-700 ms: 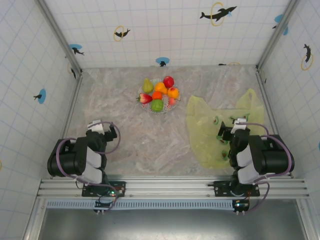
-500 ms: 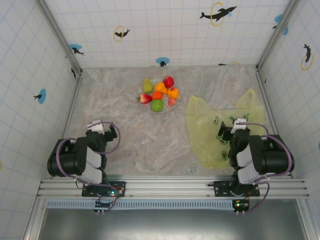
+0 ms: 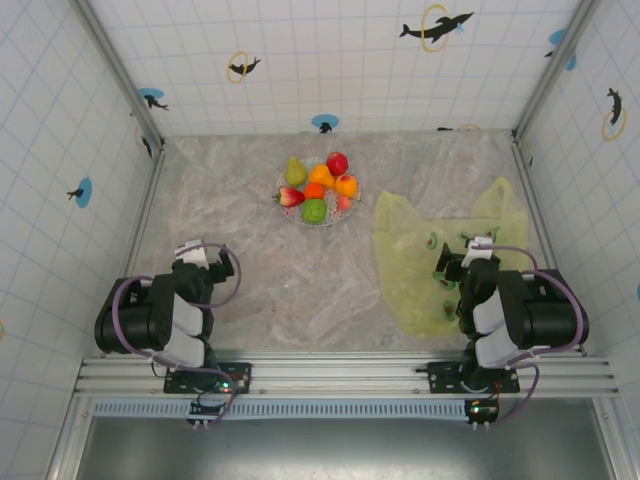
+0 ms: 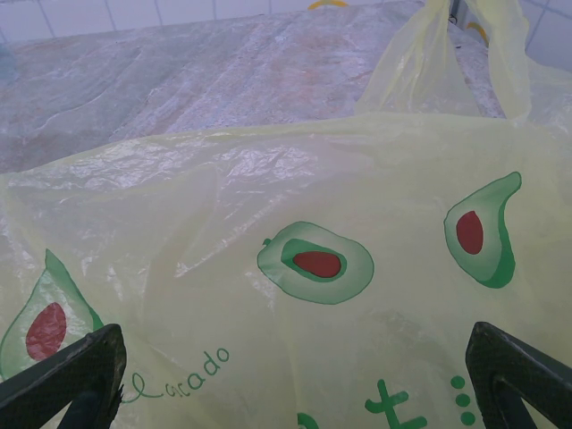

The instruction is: Place the fruits into the plastic bag

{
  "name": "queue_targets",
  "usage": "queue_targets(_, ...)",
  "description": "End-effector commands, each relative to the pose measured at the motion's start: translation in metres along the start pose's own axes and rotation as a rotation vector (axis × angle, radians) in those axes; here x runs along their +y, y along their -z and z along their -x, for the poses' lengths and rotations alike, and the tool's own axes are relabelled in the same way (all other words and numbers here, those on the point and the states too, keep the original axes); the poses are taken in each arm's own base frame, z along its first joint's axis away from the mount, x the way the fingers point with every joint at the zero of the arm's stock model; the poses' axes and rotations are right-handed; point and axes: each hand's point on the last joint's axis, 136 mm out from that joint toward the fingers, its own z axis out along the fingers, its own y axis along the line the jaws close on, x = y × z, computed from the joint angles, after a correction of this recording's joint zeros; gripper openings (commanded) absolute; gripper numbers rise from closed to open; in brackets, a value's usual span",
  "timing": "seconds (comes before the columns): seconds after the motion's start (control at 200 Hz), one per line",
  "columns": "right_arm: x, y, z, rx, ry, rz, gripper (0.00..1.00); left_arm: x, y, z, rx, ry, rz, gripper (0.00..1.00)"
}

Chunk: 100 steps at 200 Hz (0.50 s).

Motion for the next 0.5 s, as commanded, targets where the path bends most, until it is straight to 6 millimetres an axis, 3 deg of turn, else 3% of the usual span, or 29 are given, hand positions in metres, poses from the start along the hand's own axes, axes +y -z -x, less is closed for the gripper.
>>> queue_targets(0.0, -0.002, 0.003, 0.000, -0.010, 0.004, -0.005, 1.00, -0.002, 0.000, 0.002, -0.007, -0.006, -0.006, 0.98)
queue_targets(0.35, -0.002, 0.004, 0.000, -0.010, 0.005, -0.005, 1.00, -0.001, 0.001, 0.003, -0.013, -0.002, -0.004, 0.98)
queue_targets(0.495, -0.006, 0.006, 0.006, -0.029, 0.010, -0.045, 1.00, 0.009, 0.004, 0.012, -0.026, 0.023, 0.059, 0.98)
